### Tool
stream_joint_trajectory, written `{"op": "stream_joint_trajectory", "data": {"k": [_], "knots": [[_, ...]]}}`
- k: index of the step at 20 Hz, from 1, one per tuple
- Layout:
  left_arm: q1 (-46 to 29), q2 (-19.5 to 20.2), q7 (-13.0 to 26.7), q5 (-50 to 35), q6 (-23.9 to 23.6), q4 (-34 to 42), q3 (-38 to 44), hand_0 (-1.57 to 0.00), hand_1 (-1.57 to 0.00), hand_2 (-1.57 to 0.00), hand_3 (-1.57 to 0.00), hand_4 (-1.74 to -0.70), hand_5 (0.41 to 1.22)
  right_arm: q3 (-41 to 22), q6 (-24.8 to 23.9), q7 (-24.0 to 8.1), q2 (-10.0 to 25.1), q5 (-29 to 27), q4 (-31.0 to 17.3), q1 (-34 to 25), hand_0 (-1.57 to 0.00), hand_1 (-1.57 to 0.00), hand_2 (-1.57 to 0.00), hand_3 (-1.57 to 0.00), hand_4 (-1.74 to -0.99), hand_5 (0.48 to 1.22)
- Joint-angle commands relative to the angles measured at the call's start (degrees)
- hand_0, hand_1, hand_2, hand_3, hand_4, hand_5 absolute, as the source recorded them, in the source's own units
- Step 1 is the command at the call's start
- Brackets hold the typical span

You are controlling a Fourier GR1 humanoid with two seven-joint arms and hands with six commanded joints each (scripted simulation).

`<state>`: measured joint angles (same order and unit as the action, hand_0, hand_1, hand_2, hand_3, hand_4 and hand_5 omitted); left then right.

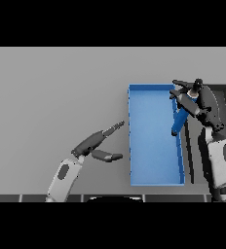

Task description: Pick up the blue pipe and place it into the blue bin.

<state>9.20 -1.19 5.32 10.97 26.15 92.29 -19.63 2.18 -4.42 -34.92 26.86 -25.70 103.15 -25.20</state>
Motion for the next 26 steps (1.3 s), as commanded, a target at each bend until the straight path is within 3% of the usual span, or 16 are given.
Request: {"op": "stream_joint_trajectory", "data": {"k": [1, 7, 8, 12, 13, 15, 17, 18, 21, 23, 26], "knots": [[-0.1, -0.4, 0.2, 0.1, -0.4, 0.3, -0.2, 0.00, 0.00, 0.00, 0.00, -0.88, 0.425, -1.2, -2.2, 0.0, 0.4, 0.0, 0.6, 2.2, -1.57, -1.57, -1.57, -1.57, -1.741, 1.221], [-1.0, 0.4, 0.6, -0.1, -0.1, 1.5, -0.3, 0.00, 0.00, 0.00, 0.00, -0.89, 0.422, -14.5, -19.6, 0.0, 11.0, -4.5, 1.9, 10.5, -1.57, -1.57, -1.57, -1.52, -1.741, 1.221], [-0.5, 0.5, 1.0, -0.1, -0.2, 1.3, 0.0, 0.00, 0.00, 0.00, 0.00, -0.89, 0.420, -16.1, -21.9, 0.0, 13.2, -5.7, 2.0, 11.0, -1.57, -1.57, -1.57, -1.26, -1.741, 1.221], [-0.7, 0.7, 0.4, 0.1, 0.2, 0.8, -0.4, 0.00, 0.00, 0.00, 0.00, -0.88, 0.421, -27.2, -31.2, 0.0, 21.4, -11.0, -1.4, 9.6, -1.57, -1.55, -1.57, -0.85, -1.741, 1.221], [-0.7, 0.4, 0.4, 0.3, 0.1, 0.8, -0.6, 0.00, 0.00, 0.00, 0.00, -0.88, 0.421, -30.0, -32.7, 0.0, 21.9, -12.6, -3.1, 7.9, -1.46, -1.34, -1.34, -0.79, -1.678, 1.221], [-0.6, 0.2, 1.2, 0.4, -0.2, 1.2, -0.6, 0.00, 0.00, 0.00, 0.00, -0.88, 0.422, -35.9, -35.2, -0.1, 25.7, -18.1, -5.2, 4.0, -0.94, -0.85, -0.86, -0.50, -1.503, 1.221], [-0.2, 0.0, 1.8, 0.6, -0.3, 0.9, -0.7, 0.00, 0.00, 0.00, 0.00, -0.88, 0.427, -41.0, -33.6, 0.5, 27.9, -19.8, -6.7, 0.4, -0.60, -0.55, -0.55, -0.32, -1.337, 1.221], [-0.5, -0.3, 1.6, 0.4, -0.2, 1.2, -0.9, 0.00, 0.00, 0.00, 0.00, -0.88, 0.428, -42.8, -32.0, 0.6, 29.2, -19.6, -5.9, -0.7, -0.48, -0.44, -0.44, -0.26, -1.275, 1.186], [-0.7, 0.2, 1.1, -0.1, 0.0, 1.2, -0.5, 0.00, 0.00, 0.00, 0.00, -0.88, 0.429, -48.7, -28.0, 1.4, 31.7, -17.9, -6.8, -5.1, -0.24, -0.22, -0.22, -0.13, -1.142, 1.030], [-1.5, -0.1, 1.1, 0.2, -0.2, 2.0, -1.1, 0.00, 0.00, 0.00, 0.00, -0.89, 0.428, -51.5, -26.6, 0.0, 32.3, -19.5, -8.0, -6.0, -0.16, -0.14, -0.14, -0.08, -1.083, 0.934], [-1.3, 0.0, 1.4, 0.5, -0.5, 1.9, -1.0, 0.00, 0.00, 0.00, 0.00, -0.89, 0.427, -55.0, -27.0, 0.0, 34.2, -22.1, -8.5, -7.4, -0.08, -0.07, -0.07, -0.04, -1.063, 0.846]]}}
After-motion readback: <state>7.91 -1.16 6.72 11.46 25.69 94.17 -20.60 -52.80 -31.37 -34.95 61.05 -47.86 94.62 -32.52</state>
